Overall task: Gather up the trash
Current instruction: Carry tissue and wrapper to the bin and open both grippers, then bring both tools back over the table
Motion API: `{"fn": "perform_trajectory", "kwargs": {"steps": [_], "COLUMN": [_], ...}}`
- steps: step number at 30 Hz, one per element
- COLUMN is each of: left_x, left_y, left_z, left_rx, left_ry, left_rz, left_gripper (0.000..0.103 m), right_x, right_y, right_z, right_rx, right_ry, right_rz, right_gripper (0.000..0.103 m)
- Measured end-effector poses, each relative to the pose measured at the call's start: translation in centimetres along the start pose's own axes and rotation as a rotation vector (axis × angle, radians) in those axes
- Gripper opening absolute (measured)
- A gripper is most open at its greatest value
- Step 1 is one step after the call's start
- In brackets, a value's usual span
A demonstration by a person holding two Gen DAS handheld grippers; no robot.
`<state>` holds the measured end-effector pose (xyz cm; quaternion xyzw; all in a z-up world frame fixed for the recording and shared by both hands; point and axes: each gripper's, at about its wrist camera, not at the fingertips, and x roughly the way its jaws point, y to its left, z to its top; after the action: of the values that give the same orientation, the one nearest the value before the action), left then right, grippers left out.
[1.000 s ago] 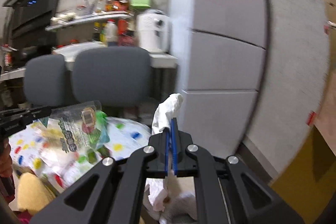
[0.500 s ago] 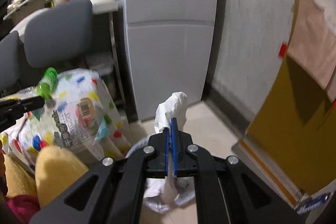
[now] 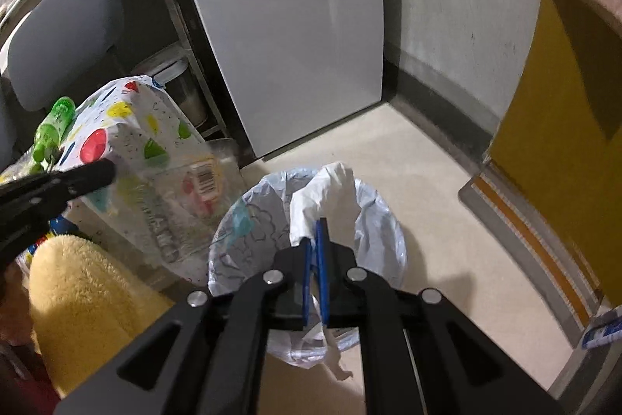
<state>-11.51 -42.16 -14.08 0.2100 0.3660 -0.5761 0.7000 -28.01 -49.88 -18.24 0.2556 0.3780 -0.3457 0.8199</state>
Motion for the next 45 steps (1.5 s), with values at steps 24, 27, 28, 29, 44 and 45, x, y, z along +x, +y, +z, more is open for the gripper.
{"fn": "perform_trajectory", "kwargs": {"steps": [24, 27, 28, 29, 44, 45], "left_x": [-3.0, -6.6, -7.8, -9.9, -26.7, -27.1], "left_y": [2.7, 5.3, 6.2, 7.6, 22.5, 23.1], "left_z": [1.7, 0.8, 0.3, -0.6, -15.7, -16.5], "left_rx": [-0.07, -0.115, -0.131, -0.151, -0.609, -0.629], "left_ry": [-0.006, -0.028, -0.038, -0.051, -0.032, -0.029], "left_rz": [0.02, 0.087, 0.109, 0.16, 0.621, 0.636], "left_gripper": [0.045, 0.045, 0.045, 0.045, 0.045, 0.045], "right_x": [-8.8, -9.8, -10.2, -10.4, -8.2, -7.9], "right_y": [2.7, 5.1, 6.4, 7.3, 29.8, 31.0], "right_z": [3.1, 3.5, 3.6, 3.8, 2.7, 2.5], "right_rx": [-0.023, -0.064, -0.084, -0.1, -0.489, -0.51], "right_ry": [-0.205, -0.225, -0.233, -0.238, -0.112, -0.099], "right_rz": [0.052, 0.085, 0.112, 0.13, 0.451, 0.461], "right_gripper": [0.063, 0.063, 0.063, 0.063, 0.063, 0.063]}}
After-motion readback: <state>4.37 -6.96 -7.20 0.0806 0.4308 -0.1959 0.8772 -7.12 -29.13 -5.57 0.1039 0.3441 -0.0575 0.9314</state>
